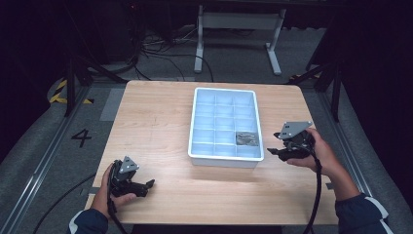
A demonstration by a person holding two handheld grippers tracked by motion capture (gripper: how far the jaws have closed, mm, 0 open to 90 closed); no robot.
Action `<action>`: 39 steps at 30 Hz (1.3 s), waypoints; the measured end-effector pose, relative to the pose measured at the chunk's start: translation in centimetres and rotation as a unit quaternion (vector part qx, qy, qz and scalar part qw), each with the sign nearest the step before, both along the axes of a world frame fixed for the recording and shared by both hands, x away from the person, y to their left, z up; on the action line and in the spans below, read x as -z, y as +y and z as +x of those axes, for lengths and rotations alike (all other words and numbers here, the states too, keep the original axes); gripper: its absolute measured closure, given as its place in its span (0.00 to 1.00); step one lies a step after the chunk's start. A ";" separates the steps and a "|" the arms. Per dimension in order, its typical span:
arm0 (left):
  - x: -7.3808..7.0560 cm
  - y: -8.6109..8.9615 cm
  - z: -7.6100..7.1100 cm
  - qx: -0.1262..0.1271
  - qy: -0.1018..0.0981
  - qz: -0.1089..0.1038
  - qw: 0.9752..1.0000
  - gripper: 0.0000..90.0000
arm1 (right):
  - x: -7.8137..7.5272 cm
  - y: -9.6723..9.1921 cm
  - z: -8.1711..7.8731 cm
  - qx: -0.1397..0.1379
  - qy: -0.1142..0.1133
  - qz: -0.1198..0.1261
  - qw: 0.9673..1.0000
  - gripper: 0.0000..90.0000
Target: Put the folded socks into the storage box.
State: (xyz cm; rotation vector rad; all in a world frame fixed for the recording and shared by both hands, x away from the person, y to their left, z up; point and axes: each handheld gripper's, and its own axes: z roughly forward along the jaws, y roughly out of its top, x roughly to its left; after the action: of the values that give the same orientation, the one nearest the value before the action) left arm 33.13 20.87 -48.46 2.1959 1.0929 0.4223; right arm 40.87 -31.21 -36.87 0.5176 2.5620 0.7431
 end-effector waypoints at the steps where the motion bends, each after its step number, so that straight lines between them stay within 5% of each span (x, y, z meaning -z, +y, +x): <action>1: 0.0 0.0 0.0 0.000 0.001 0.000 1.000 0.02 | 0.1 -0.1 -0.2 0.000 0.000 -0.003 1.000 0.47; 31: 0.0 0.0 0.0 0.000 0.000 0.000 1.000 0.02 | 4.4 -4.4 -4.5 0.027 -0.006 -0.008 1.000 0.42; 39: 0.0 0.0 0.0 -0.001 0.000 -0.001 1.000 0.02 | 5.8 -6.3 -5.6 0.041 -0.005 0.012 0.999 0.40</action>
State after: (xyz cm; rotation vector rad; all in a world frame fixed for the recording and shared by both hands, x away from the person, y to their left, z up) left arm 33.13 20.86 -48.47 2.1940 1.0938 0.4227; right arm 35.23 -37.53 -42.63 0.6215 2.5091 0.7475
